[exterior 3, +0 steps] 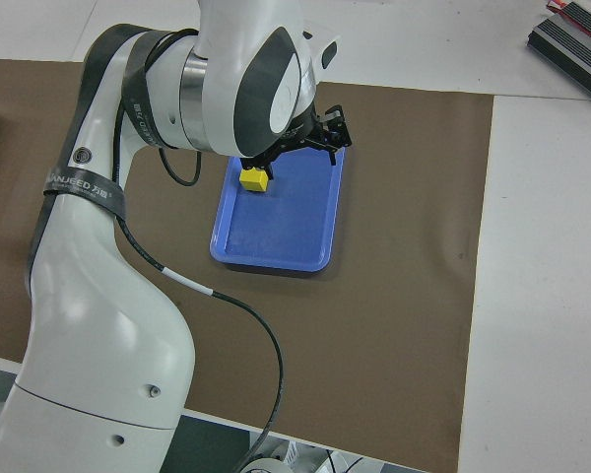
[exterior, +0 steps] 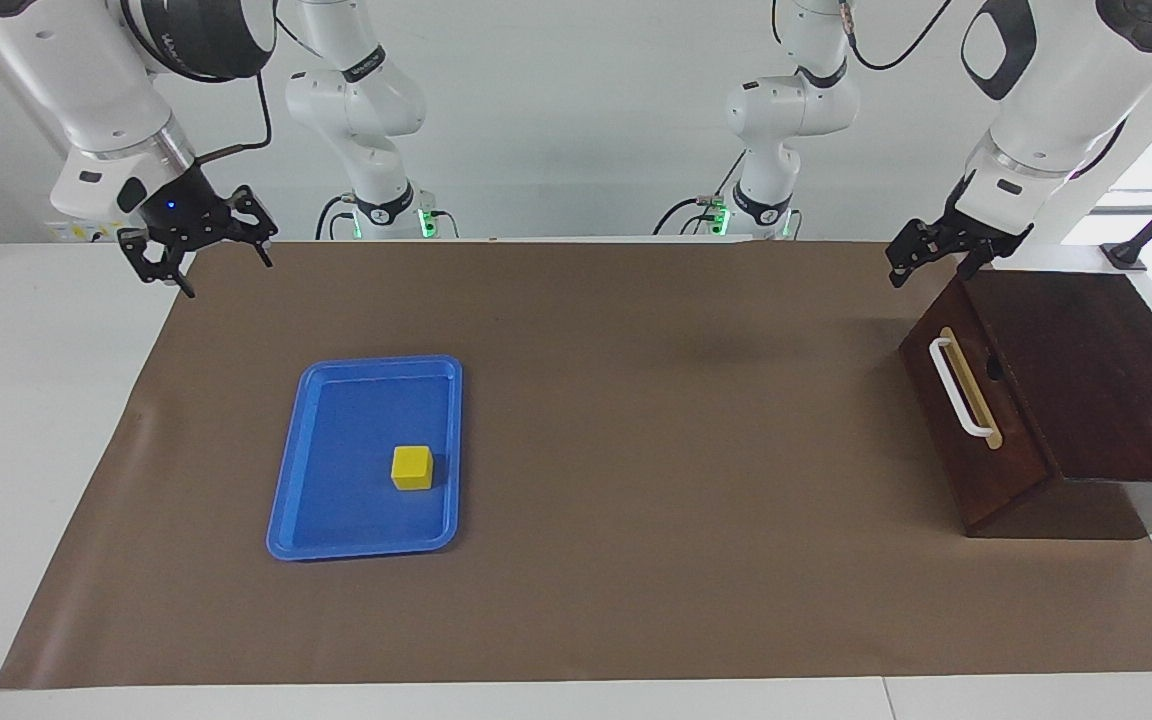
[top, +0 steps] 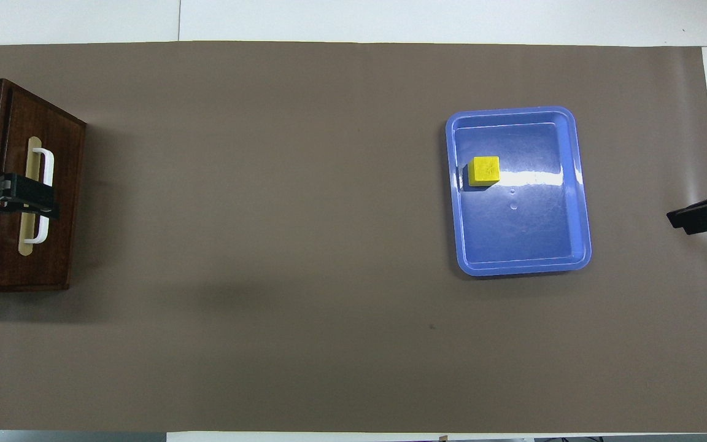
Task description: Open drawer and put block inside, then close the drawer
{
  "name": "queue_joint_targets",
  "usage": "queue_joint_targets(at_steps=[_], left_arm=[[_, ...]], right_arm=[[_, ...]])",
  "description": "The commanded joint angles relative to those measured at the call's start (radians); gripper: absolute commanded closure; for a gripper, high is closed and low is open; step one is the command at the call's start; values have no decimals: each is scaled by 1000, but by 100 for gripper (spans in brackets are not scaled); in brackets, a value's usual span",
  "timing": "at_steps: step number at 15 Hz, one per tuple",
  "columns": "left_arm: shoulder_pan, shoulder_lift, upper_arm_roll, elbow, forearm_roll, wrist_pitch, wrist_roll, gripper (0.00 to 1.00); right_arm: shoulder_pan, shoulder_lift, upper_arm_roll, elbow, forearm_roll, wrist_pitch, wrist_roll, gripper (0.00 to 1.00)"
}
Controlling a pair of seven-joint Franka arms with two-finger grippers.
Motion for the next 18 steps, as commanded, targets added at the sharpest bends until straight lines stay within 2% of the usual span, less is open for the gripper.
queue_joint_targets(at_steps=[1,4,6,8,10,13,15,18], left_arm=[[6,-50,2,-58,21,18,-4,0],[-3,-58,2,-86,21,45,-25,0],[-11,-52,-1,-166,67,192,-19,0],[-74,-15,-1,-211,208,275,-21,0],[-80,50,-2,-211,321,327,-19,0],[-73,152,-2,-214,429,442,-18,0],[-36,164,-1,-255,452,540,-4,0],[18,174,-1,-329,480,680,-4,0]], right_arm=[[-7,-44,8,-97,28,66,-204,0],[-2,-59,17,-152,40,114,-399,0],[-2,-65,17,-212,116,172,-537,0],[-3,-14,17,-220,164,220,-701,0],[-2,72,17,-215,225,260,-836,0],[0,161,20,-206,308,286,-986,0],[33,198,26,-195,348,322,-1085,0],[75,224,28,-198,359,381,-1113,0]])
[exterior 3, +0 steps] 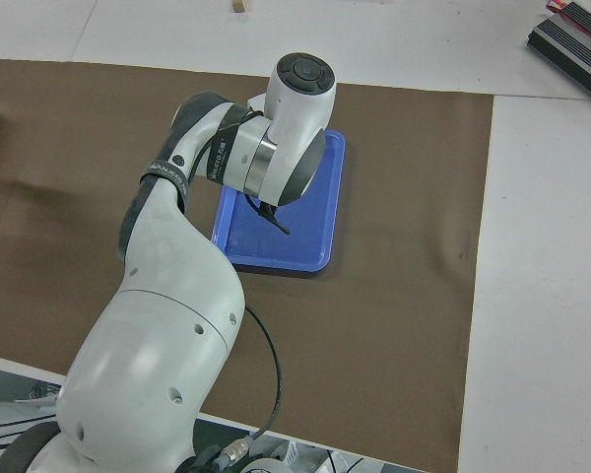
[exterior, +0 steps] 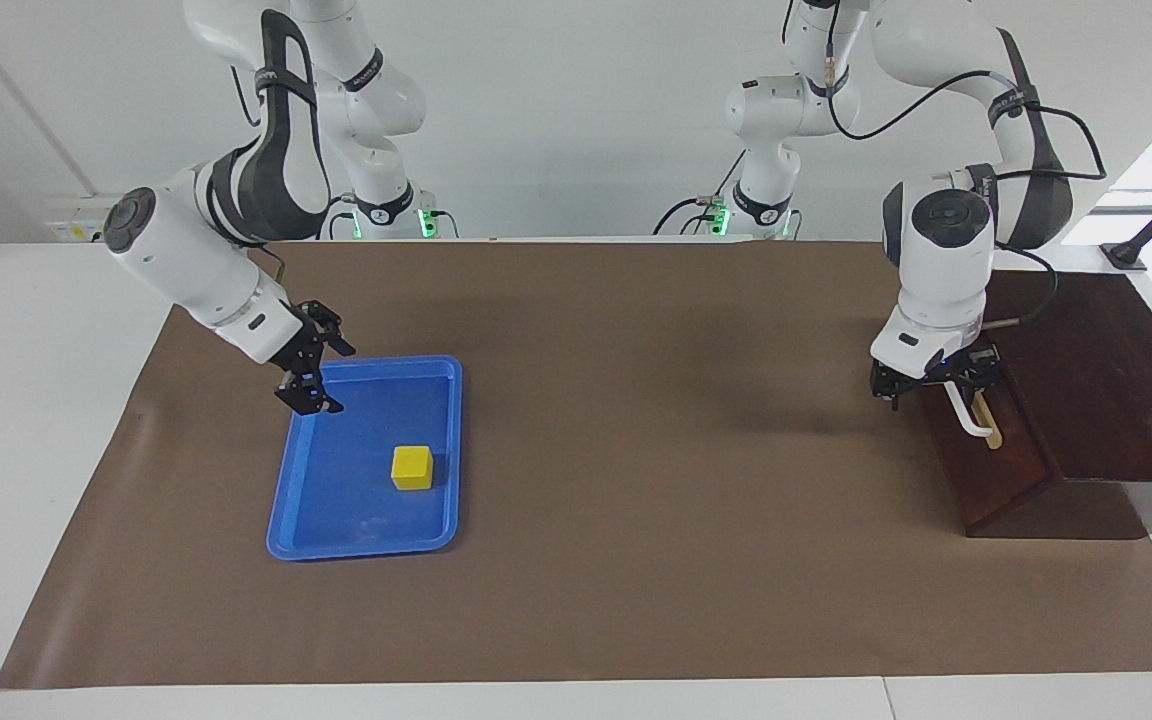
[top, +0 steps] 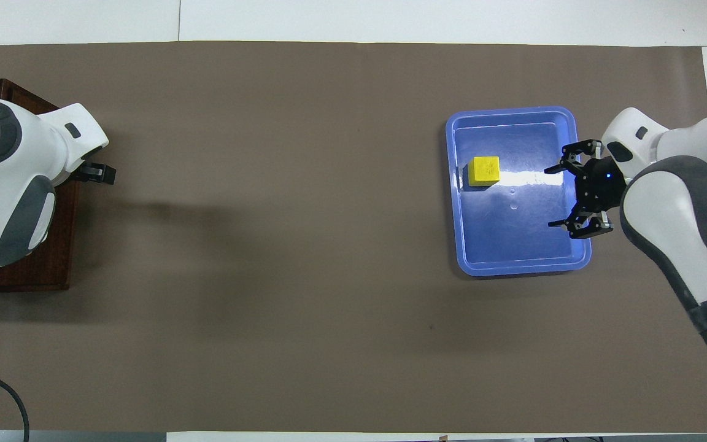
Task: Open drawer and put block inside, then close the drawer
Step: 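Pull the drawer open with the left gripper while the right gripper reaches the cube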
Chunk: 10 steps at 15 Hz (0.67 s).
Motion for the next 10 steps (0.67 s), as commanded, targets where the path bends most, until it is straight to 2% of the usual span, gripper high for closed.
queue_joint_targets(at_steps=[1,4,8,10], left_arm=[[34,-5,-2,-65,64,85,9,0],[32,5,-2,-71,95,85,7,0],[5,20,-10,-66,90,90,-74,0],[-56,22,-10,-60,57,81,-160,0]], right_arm=[[10,38,6,11,48,30,-49,0],[-13,135,4,70,141,-5,-109,0],[1,216,4,137,143,3,-190,0],[3,255,4,186,140,3,-236,0]])
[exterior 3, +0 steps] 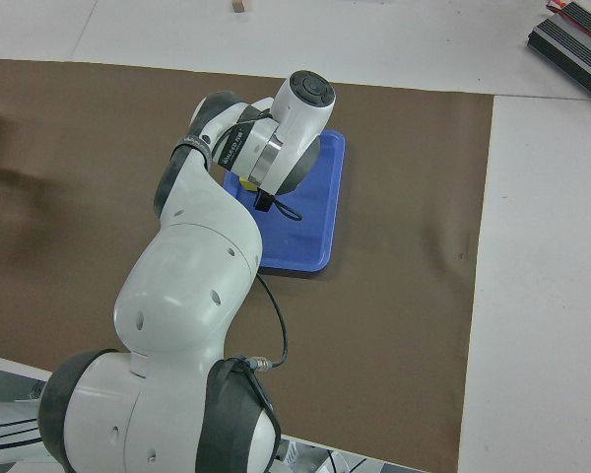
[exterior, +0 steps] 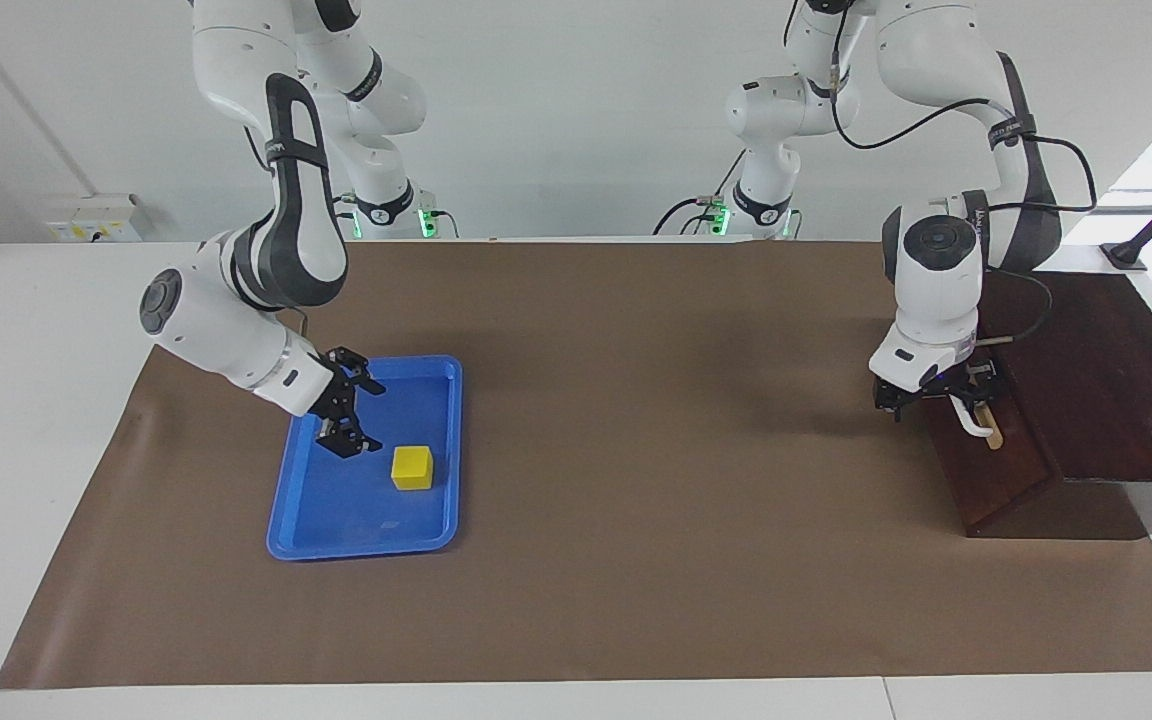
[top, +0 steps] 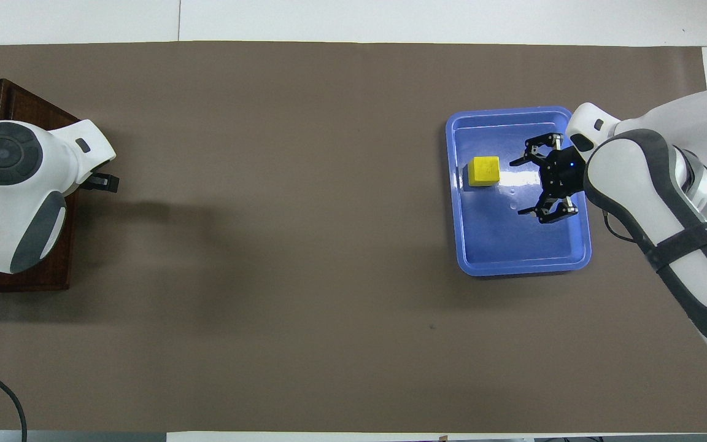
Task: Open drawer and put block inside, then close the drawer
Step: 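Pull the drawer open with the left gripper while the right gripper reaches the cube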
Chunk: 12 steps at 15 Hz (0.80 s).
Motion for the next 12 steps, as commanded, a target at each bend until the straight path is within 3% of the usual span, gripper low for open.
queue_joint_targets(at_steps=[1,7,12], left_arm=[[-89,4,3,-4,-59,9,-118,0],[-244,2,5,1,-165,-29,-314,0],[-243,1,5,7,-167,-47,-313,0]], right_arm=[[-2,69,3,93,20,-14,-78,0],[21,105,3,98,27,29,-101,0],[27,132,3,81,30,75,-104,0]])
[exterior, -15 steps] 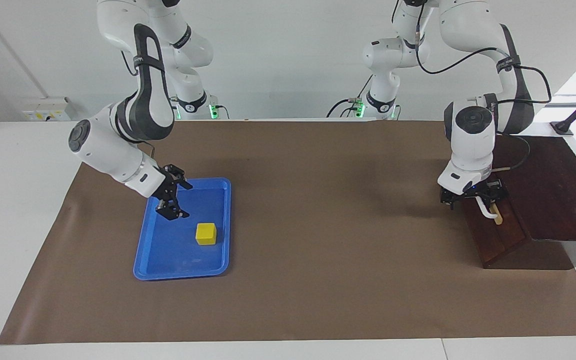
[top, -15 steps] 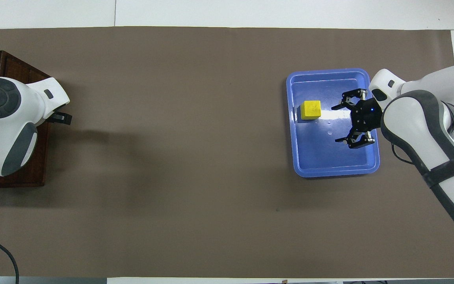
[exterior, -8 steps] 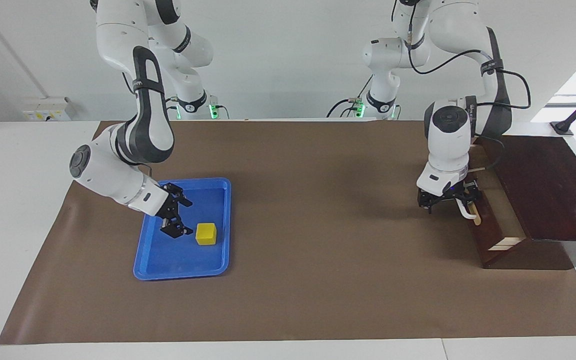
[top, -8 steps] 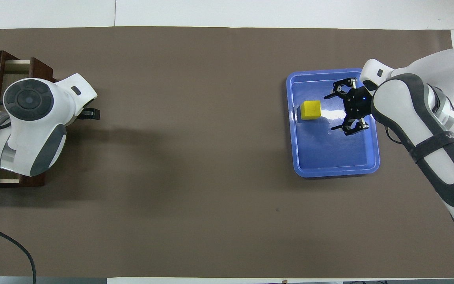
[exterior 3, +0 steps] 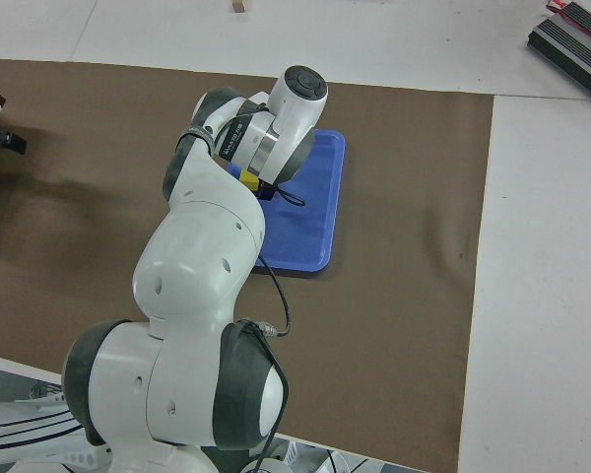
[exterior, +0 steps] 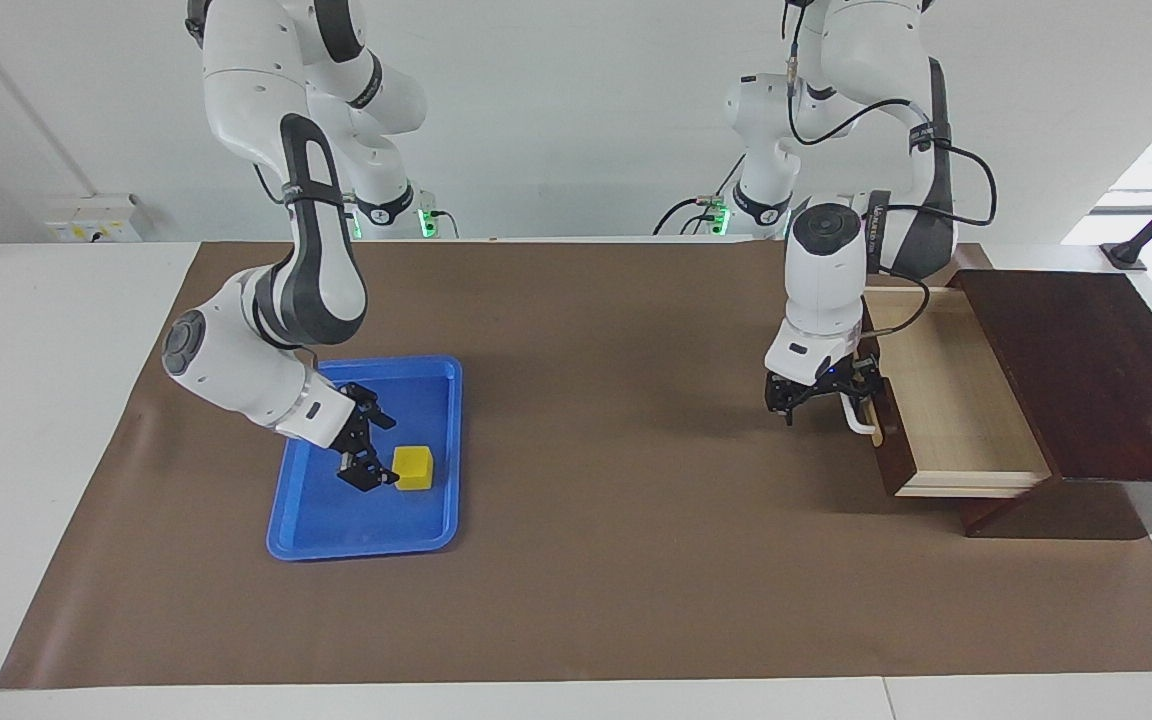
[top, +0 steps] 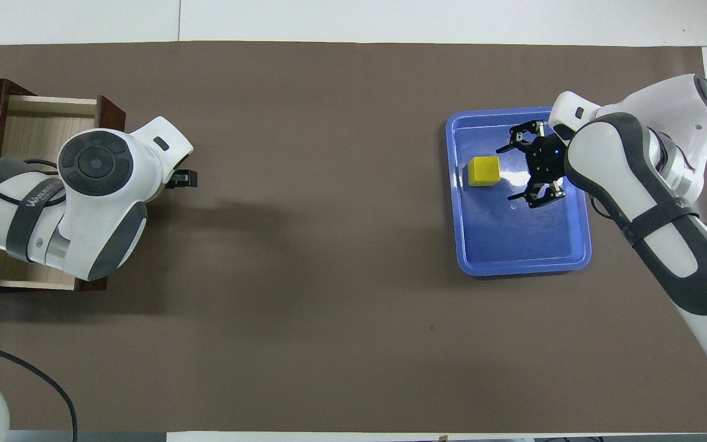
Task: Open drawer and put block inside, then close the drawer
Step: 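Pull the drawer open with the left gripper while the right gripper reaches the cube, then grasp the yellow cube with the right gripper and lift it toward the left gripper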
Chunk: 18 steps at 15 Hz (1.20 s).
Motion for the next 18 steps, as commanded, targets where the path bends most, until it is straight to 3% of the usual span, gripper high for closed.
queue_joint_targets(at_steps=[1,7,11,13,18], left_arm=[[-20,2,3,28,-40,-55,-19,0],[-12,27,7,329,-242,-388,-48,0],[-18,-11,7,344,-325,-459,-236,0],[-30,-25,1,344,-348,-486,-441,0],[-58,-39,1,334,-386,-468,-783,0]], right_arm=[[-3,18,2,-4,32,19,-22,0],[14,20,2,-16,75,37,-17,0],[14,20,2,-21,81,42,-17,0],[10,20,2,-24,81,42,-17,0],[2,18,2,-28,83,43,-22,0]])
